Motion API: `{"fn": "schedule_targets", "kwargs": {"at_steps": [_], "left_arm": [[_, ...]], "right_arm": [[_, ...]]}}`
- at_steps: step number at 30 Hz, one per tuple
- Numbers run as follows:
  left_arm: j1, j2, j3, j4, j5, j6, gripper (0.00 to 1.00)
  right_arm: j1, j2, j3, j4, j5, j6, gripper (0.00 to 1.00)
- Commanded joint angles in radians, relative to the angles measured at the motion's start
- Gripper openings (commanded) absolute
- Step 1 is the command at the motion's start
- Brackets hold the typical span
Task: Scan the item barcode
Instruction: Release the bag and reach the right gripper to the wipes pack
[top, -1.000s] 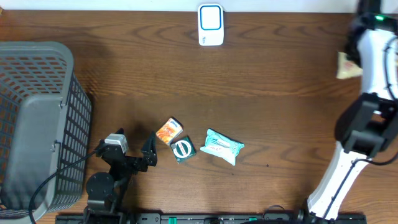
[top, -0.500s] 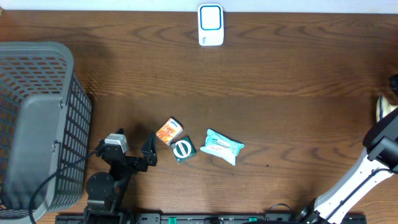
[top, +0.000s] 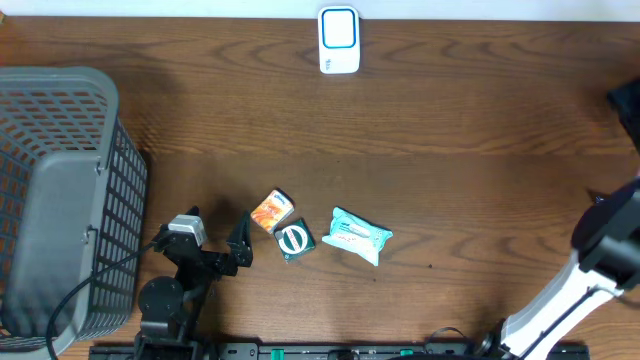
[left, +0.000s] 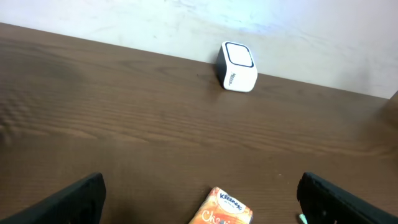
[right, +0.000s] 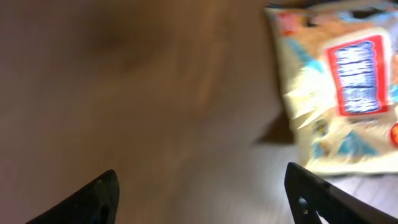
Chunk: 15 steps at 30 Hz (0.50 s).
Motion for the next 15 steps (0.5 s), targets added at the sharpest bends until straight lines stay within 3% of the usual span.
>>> {"fn": "schedule_targets", "kwargs": {"at_steps": [1, 7, 15], "left_arm": [[0.002, -0.002, -0.016, -0.027, 0.006, 0.017, 0.98], [0.002, -0.002, -0.016, -0.027, 0.006, 0.017, 0.98], [0.002, -0.002, -0.016, -0.027, 0.006, 0.017, 0.98]], "right_arm": [[0.098, -0.169, 0.01, -0.025, -0.126, -0.079, 0.79], [0.273, -0.28, 0.01, -0.139, -0.177, -0.101, 0.79], [0.579, -0.296, -0.027, -0.319, -0.166, -0.125, 0.68]]}}
